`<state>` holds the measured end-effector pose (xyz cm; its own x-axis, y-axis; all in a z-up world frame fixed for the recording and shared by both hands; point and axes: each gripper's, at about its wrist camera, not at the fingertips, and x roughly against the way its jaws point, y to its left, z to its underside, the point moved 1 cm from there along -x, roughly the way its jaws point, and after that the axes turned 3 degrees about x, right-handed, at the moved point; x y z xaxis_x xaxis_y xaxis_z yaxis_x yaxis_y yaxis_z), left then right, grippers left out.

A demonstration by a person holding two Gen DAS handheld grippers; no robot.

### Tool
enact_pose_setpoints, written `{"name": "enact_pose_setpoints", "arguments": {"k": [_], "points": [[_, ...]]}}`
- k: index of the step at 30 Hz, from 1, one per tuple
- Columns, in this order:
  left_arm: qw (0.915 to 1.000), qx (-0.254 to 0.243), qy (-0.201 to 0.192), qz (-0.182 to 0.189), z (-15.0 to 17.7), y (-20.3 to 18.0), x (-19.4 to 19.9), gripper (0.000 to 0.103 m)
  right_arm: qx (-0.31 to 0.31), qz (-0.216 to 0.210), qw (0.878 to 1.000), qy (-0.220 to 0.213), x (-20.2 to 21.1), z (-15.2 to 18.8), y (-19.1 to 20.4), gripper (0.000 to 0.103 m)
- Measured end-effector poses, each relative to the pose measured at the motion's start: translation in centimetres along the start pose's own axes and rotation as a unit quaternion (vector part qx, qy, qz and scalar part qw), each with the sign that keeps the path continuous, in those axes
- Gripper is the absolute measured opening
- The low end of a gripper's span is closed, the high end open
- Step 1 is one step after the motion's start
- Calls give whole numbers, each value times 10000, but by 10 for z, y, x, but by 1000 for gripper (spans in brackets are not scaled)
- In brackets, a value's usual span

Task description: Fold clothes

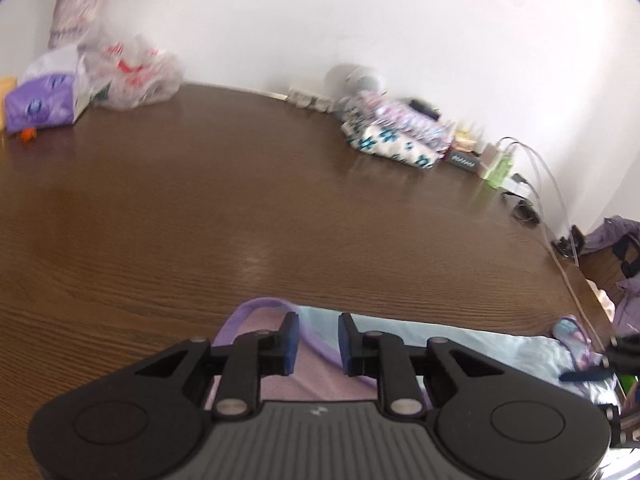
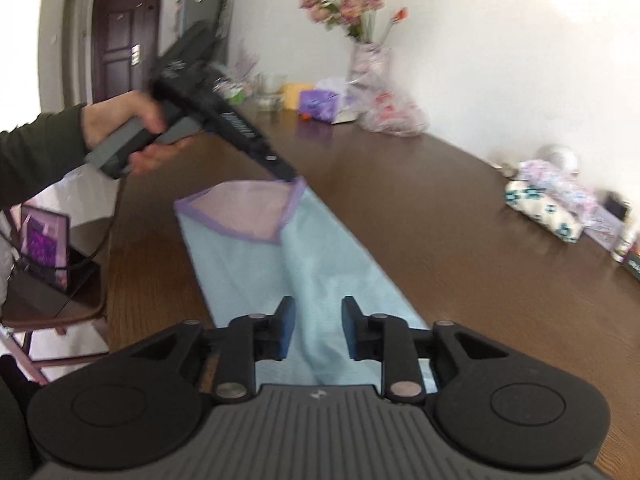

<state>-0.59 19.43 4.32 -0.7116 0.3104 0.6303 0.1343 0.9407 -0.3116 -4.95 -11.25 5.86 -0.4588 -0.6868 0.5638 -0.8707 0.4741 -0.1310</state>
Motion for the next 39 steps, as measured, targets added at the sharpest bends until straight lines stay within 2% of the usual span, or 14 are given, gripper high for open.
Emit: {"name": "enact_pose_setpoints", "arguments": {"k": [2, 5, 9, 10, 12, 17, 22, 24, 26, 28, 30, 32, 34, 39], "points": [[9991, -265, -214, 259, 4, -26, 3, 37, -345, 688, 9970, 71, 15, 7, -20, 27], [9974, -570, -53, 440, 18, -64, -16, 38, -1146, 1745, 9771, 403, 30, 23, -61, 29], [9955, -876, 276, 224, 39, -88, -44, 38, -1513, 2204, 9597, 866, 21, 37, -87, 29], [9953, -881, 373, 147, 43, -88, -48, 38, -1581, 2193, 9578, 977, 14, 39, -91, 27], [9949, -953, 325, 77, 49, -89, -49, 38, -1692, 2217, 9526, 1218, 3, 43, -93, 2], [9922, -1198, 330, -39, 53, -95, -51, 38, -1666, 2742, 9464, 371, 43, 52, -73, 2], [9910, -1291, 335, -87, 55, -97, -50, 38, -1943, 3543, 9113, -793, 102, 90, -14, 4], [9908, -1301, 344, -109, 55, -97, -50, 38, -2008, 3853, 8993, -496, 99, 103, 6, 5], [9906, -1318, 354, -132, 55, -98, -50, 38, -2130, 3785, 9006, -173, 93, 116, 13, 14], [9902, -1341, 370, -154, 55, -99, -50, 38, -2257, 3561, 9065, -227, 100, 116, 13, 22], [9897, -1374, 368, -155, 56, -99, -50, 39, -2377, 3463, 9050, -669, 118, 108, 13, 41], [9894, -1396, 355, -168, 56, -100, -50, 39, -2833, 3346, 8952, -798, 130, 105, -4, 46], [9891, -1415, 348, -195, 56, -101, -50, 39, -3578, 3052, 8792, -772, 132, 108, -27, 46], [9884, -1471, 319, -179, 59, -103, -50, 44, -5292, 2154, 8179, -678, 116, 125, -77, 45]]}}
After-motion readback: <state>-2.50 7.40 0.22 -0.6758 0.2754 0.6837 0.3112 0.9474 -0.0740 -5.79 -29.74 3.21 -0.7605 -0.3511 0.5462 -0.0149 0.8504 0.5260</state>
